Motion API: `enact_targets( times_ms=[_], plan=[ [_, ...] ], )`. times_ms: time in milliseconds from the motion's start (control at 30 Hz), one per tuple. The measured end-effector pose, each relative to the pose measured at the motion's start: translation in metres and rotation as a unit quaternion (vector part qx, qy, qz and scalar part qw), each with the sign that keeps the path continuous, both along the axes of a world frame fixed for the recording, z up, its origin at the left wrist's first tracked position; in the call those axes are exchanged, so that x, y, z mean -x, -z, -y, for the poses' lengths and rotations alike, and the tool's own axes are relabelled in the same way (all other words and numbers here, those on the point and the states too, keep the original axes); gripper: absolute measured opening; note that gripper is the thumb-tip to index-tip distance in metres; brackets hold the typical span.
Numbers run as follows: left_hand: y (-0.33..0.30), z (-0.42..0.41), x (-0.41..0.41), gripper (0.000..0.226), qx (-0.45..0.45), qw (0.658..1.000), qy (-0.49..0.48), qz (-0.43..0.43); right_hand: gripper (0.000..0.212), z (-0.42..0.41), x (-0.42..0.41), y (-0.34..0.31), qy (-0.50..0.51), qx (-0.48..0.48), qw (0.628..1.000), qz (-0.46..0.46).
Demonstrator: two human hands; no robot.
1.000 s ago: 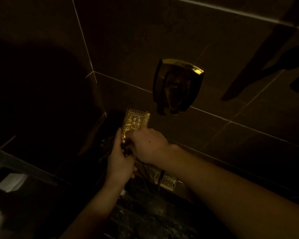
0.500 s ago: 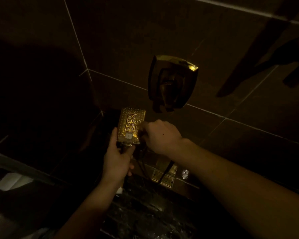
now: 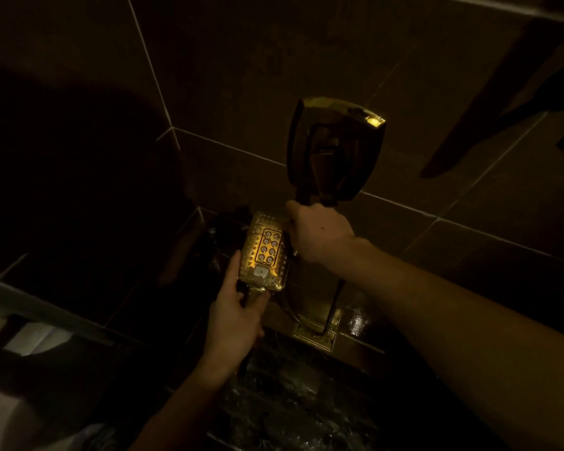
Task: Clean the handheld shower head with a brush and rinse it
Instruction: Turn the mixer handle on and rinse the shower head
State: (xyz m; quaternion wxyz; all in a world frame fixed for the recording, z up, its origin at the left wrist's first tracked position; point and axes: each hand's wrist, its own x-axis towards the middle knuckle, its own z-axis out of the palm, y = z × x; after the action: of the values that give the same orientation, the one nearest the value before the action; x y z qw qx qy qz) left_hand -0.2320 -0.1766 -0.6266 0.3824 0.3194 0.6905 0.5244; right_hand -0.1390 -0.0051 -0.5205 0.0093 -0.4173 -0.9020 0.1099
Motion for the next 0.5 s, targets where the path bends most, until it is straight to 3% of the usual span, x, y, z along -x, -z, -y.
enact_targets(
  times_ms=[500],
  plan=[
    [0.001,-0.02,-0.009,0.091,0.022,1.0,0.007,0.001,0.033,0.048,-0.003,0.006,-0.088,0.007,0.995,0.038]
  ],
)
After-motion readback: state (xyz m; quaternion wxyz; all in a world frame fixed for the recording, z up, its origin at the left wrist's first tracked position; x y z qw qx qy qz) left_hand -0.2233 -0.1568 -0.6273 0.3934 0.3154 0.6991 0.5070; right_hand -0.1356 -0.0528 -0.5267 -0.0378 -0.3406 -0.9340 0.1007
